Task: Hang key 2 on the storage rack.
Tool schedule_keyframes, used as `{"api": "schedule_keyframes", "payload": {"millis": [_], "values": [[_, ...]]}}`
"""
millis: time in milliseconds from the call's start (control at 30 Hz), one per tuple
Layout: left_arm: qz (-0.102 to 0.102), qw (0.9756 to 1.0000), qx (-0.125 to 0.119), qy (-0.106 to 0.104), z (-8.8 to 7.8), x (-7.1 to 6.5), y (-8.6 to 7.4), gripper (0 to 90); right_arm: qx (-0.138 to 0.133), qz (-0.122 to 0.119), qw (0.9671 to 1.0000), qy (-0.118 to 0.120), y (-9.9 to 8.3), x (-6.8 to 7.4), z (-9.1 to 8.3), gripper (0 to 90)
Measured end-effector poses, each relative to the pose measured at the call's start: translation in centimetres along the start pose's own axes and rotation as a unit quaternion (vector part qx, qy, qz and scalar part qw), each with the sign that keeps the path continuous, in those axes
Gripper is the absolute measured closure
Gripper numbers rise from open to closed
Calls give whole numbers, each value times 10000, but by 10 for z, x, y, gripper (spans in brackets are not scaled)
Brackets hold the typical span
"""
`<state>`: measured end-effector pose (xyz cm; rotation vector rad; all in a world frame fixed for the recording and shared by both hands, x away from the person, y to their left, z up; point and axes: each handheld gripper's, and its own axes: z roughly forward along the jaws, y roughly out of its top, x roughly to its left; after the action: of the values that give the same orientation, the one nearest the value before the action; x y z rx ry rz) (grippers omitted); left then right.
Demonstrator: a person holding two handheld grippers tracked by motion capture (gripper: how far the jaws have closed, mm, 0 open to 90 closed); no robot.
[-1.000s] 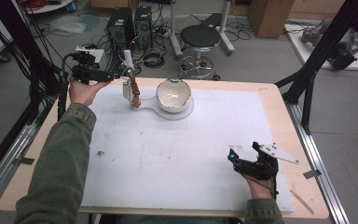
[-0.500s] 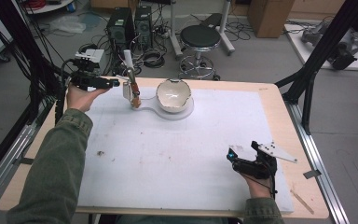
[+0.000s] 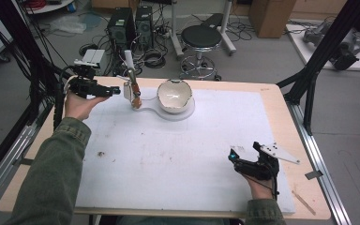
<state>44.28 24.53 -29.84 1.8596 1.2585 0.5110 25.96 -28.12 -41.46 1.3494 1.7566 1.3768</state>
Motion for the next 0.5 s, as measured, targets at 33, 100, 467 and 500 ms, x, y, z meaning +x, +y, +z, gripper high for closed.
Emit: {"api": "schedule_keyframes", "payload": {"millis": [33,100,467,500], "values": [[-14,10000,3,-11,-1,0,-1,17,14,19,10000,4,0,0,0,10],[-85,10000,12,-30,-1,0,-4,17,8,-2,10000,4,0,0,0,10],[-147,9999,19,-68,-4,0,-23,17,24,-4,10000,-10,0,0,0,10],[-166,9998,6,-72,-4,0,-24,17,26,-13,10000,-5,0,0,0,10]]}}
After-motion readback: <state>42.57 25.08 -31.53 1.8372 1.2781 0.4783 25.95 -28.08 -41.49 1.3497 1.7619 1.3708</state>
